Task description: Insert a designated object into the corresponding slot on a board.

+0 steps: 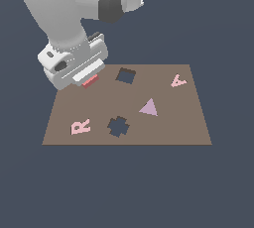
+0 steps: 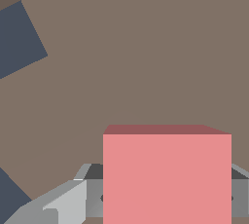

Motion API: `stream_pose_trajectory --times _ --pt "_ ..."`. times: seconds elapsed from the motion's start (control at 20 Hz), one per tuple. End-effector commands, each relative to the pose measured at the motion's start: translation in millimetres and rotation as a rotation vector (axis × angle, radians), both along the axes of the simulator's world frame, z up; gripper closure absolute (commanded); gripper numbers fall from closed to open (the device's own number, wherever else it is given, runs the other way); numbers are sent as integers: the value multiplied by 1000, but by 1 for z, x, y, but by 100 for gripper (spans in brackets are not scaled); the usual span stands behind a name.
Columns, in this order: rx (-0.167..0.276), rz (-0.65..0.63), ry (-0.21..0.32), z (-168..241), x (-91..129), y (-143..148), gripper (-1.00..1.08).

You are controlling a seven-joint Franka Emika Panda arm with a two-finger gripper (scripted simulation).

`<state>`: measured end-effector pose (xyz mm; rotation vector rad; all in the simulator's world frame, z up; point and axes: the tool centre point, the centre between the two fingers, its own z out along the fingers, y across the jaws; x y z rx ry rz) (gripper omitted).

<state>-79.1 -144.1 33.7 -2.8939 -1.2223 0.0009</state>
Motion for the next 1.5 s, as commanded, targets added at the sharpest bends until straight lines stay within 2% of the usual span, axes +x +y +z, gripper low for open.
stream_pose_trajectory --times 0.0,0.35,0.8,1.1,1.45 --pt "0 66 -1 1 5 3 108" --pt "-1 321 -1 2 19 19 108" --pt "-1 769 -2 3 33 54 108" --pt "-2 1081 -2 4 33 80 108" --pt "-2 1439 -1 6 22 109 108"
